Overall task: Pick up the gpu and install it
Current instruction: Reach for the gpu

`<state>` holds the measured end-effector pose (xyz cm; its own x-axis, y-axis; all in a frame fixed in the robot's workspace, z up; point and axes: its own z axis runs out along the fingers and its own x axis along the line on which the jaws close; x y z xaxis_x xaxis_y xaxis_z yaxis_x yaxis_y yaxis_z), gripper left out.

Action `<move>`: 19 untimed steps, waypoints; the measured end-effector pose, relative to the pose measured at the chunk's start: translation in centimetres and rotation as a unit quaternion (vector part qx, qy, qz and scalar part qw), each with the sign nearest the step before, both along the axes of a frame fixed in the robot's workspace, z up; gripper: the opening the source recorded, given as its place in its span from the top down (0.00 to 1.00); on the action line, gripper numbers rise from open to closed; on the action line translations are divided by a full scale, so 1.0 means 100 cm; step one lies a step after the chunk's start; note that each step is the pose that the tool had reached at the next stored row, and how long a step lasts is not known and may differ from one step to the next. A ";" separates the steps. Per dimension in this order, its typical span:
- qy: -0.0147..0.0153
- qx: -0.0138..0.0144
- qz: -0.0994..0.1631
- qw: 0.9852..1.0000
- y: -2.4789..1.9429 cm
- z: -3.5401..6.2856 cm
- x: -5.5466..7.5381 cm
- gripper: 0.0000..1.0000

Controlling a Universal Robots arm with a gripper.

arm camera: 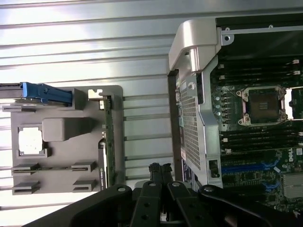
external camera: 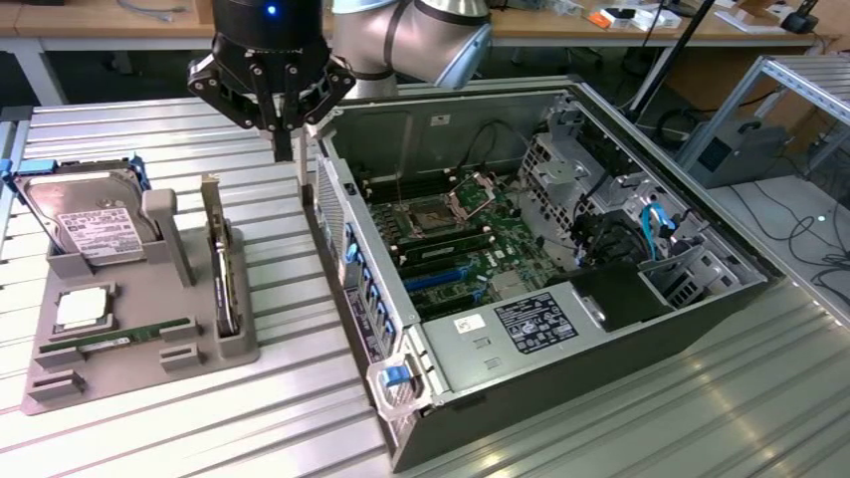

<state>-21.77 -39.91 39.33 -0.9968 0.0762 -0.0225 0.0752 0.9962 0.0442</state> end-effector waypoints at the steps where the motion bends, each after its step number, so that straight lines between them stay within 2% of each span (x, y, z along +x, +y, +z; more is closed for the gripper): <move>1: 0.000 0.000 0.000 1.000 0.0000 0.0000 -0.001 0.87; 19: 0.000 0.000 0.000 1.000 -0.0002 0.0000 -0.016 0.87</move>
